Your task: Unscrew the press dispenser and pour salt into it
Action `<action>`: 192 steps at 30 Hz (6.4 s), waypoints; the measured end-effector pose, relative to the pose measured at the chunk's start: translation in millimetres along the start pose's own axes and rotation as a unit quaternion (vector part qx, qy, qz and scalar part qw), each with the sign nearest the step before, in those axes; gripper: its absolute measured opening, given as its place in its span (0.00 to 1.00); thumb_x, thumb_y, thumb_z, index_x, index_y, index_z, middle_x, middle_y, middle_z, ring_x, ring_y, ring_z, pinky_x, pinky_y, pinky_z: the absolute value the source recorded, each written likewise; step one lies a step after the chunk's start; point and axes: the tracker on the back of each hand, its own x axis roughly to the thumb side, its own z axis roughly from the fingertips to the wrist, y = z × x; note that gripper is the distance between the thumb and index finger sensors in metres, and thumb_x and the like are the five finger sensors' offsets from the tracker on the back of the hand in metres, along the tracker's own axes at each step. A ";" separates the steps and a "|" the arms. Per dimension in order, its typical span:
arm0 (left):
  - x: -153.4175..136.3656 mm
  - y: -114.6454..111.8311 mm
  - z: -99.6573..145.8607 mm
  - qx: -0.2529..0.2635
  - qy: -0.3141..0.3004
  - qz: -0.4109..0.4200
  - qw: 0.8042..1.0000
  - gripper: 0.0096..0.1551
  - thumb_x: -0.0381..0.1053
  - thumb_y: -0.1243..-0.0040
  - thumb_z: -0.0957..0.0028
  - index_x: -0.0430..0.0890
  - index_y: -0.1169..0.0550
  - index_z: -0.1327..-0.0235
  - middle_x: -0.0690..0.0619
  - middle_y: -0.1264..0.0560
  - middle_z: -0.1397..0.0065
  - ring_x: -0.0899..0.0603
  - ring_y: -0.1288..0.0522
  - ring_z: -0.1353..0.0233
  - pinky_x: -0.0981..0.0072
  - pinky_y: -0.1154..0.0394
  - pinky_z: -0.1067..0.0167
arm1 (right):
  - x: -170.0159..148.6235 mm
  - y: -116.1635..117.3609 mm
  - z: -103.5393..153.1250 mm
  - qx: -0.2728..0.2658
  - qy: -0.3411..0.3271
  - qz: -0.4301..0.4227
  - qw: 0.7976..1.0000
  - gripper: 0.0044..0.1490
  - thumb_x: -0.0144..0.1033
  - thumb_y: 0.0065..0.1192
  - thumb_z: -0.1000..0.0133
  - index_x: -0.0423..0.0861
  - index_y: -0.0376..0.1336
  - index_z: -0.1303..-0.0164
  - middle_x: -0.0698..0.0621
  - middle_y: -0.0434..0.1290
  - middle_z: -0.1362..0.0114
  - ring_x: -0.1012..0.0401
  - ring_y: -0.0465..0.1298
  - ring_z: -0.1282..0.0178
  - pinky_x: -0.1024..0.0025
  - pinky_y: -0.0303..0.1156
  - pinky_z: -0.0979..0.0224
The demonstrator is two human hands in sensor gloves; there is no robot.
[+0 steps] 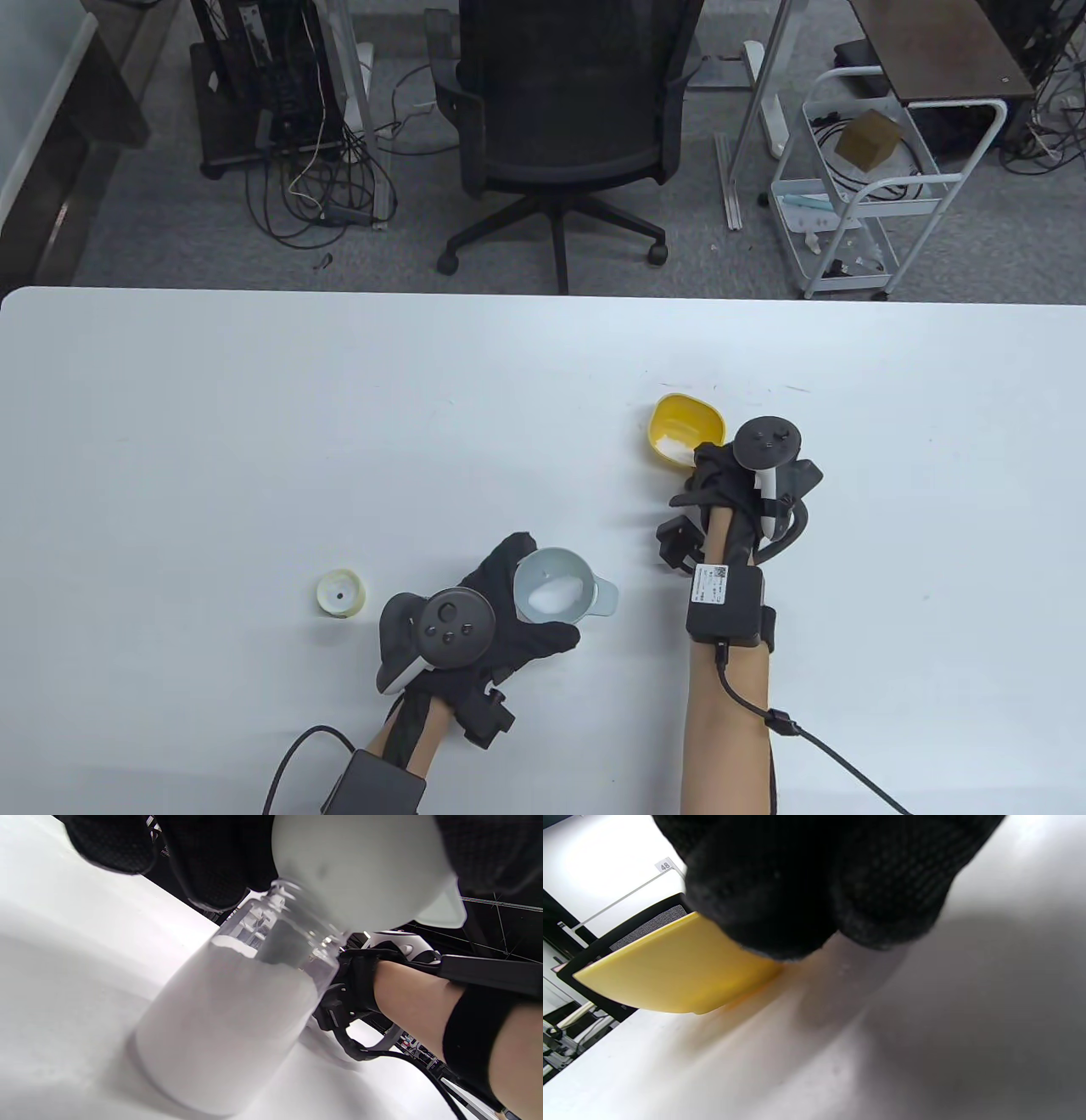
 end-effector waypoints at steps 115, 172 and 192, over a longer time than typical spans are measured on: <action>5.0 6.5 0.6 0.024 -0.001 0.068 0.997 0.78 0.79 0.31 0.62 0.32 0.43 0.11 0.33 0.28 0.20 0.31 0.22 0.27 0.21 0.30 0.36 | -37.5 -38.6 156.4 -0.078 -0.365 0.207 0.905 0.39 0.42 0.56 0.31 0.27 0.56 0.21 0.29 0.70 0.28 0.37 0.77 0.35 0.33 0.71 0.34; -0.3 -7.0 -0.6 -0.001 0.018 0.021 1.000 0.77 0.78 0.31 0.63 0.35 0.44 0.11 0.33 0.27 0.22 0.28 0.22 0.27 0.20 0.31 0.36 | -37.2 -33.2 158.4 -0.072 -0.373 0.245 0.892 0.39 0.42 0.56 0.31 0.28 0.57 0.21 0.29 0.70 0.28 0.37 0.77 0.36 0.32 0.70 0.34; 2.1 -1.5 -0.2 -0.013 0.022 0.026 0.999 0.78 0.78 0.31 0.61 0.32 0.44 0.11 0.32 0.26 0.22 0.29 0.21 0.28 0.23 0.29 0.36 | -36.8 -28.1 161.3 -0.068 -0.381 0.265 0.883 0.39 0.42 0.56 0.31 0.28 0.57 0.21 0.29 0.70 0.28 0.37 0.77 0.35 0.32 0.70 0.34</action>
